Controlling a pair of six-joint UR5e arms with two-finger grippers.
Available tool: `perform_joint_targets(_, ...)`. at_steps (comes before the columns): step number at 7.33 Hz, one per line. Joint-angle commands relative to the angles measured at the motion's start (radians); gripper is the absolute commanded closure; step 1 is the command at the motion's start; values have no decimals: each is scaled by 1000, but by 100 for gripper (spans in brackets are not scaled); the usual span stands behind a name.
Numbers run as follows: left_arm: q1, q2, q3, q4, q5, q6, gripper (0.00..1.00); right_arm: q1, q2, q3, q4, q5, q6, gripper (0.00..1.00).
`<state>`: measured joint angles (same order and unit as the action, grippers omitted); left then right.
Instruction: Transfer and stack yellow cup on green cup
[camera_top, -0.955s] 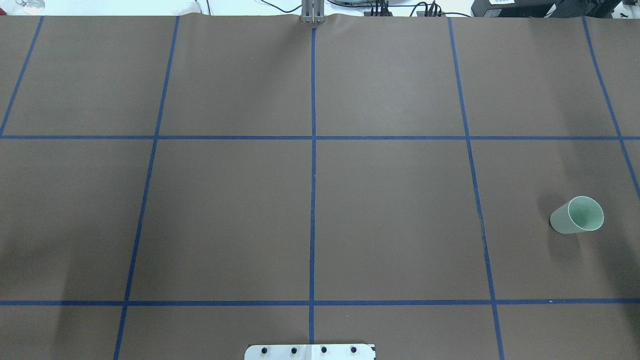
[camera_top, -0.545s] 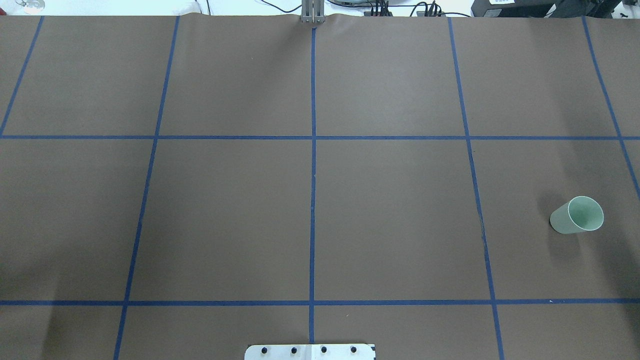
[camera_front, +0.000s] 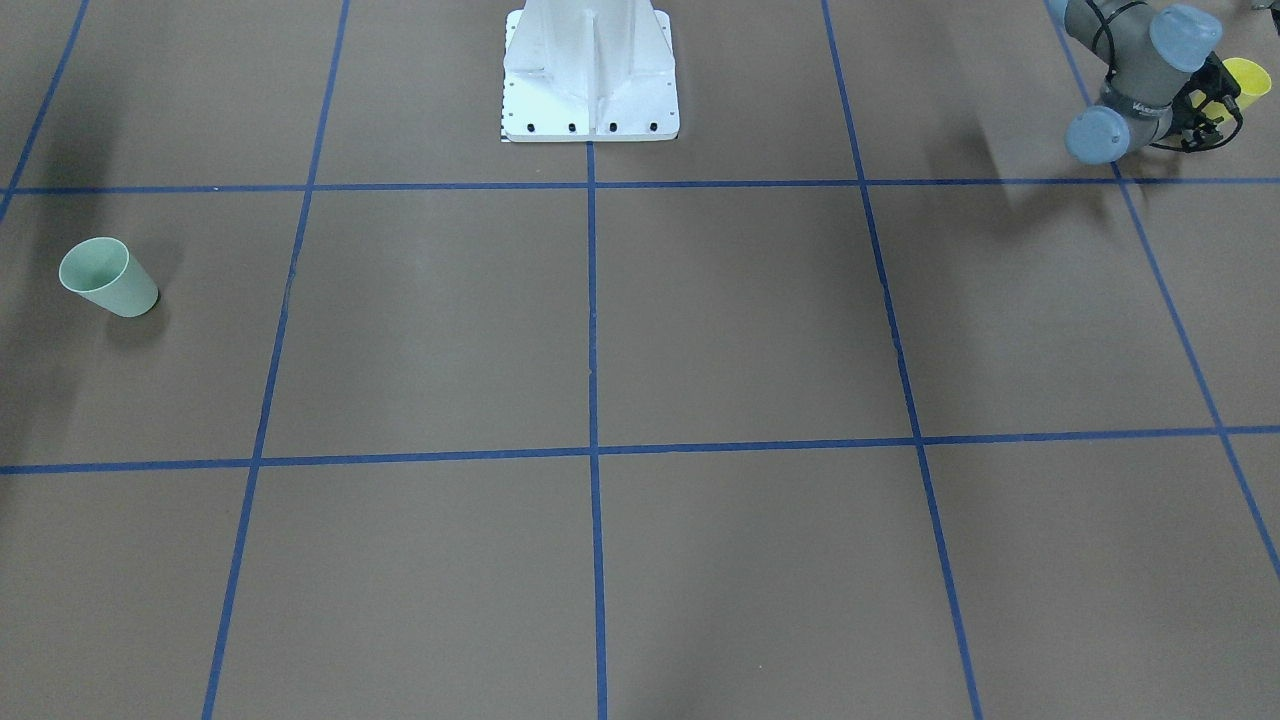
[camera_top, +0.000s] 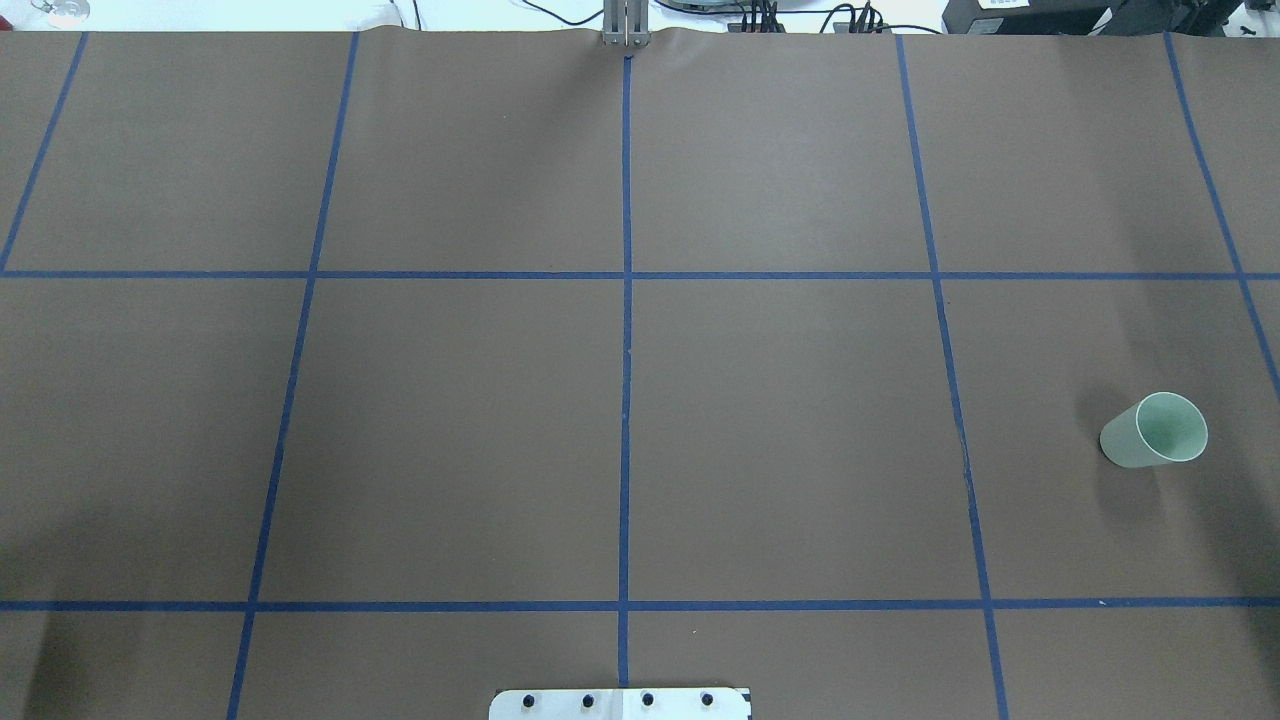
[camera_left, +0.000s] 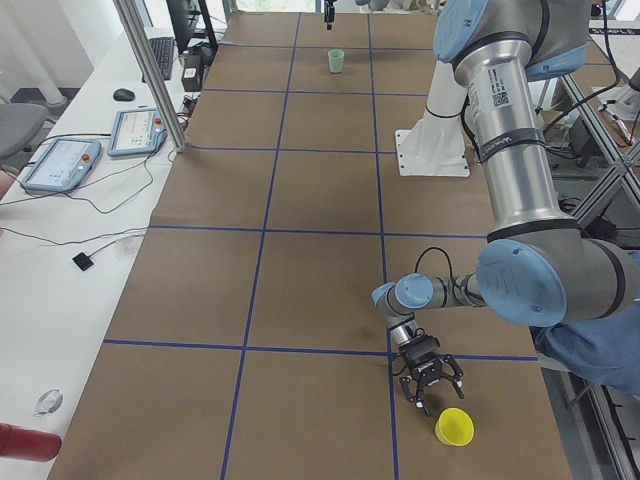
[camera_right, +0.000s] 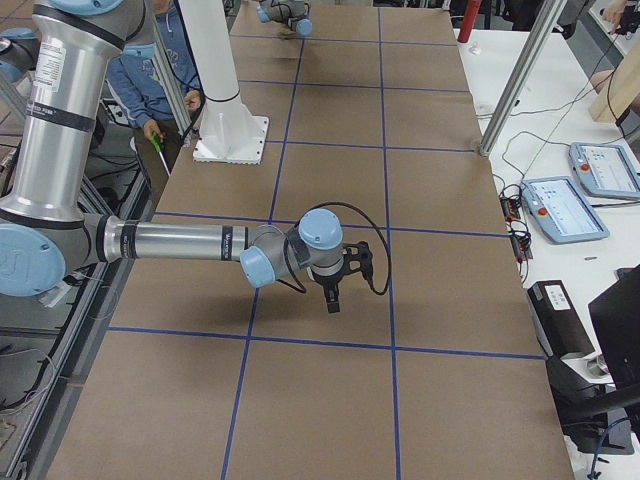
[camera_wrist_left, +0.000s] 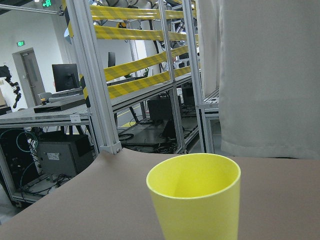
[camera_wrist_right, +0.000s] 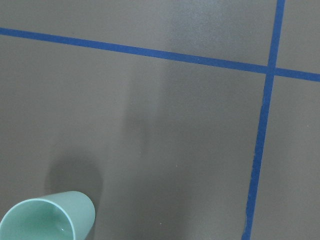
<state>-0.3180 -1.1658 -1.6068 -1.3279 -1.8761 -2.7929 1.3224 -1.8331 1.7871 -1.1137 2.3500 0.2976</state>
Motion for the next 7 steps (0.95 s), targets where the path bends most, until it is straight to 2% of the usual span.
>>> perform_joint_targets(1, 10, 0, 51, -45, 0, 1, 1, 0, 0, 0, 0, 0, 0, 0)
perform_joint_targets(3, 16, 0, 70, -53, 0, -1, 1, 0, 0, 2, 2, 2, 0, 0)
perform_joint_targets(5, 20, 0, 129, -120, 2, -10, 1, -3, 0, 6, 2, 2, 0, 0)
perform_joint_targets(7, 20, 1, 136, -123, 2, -10, 1, -3, 0, 9, 2, 2, 0, 0)
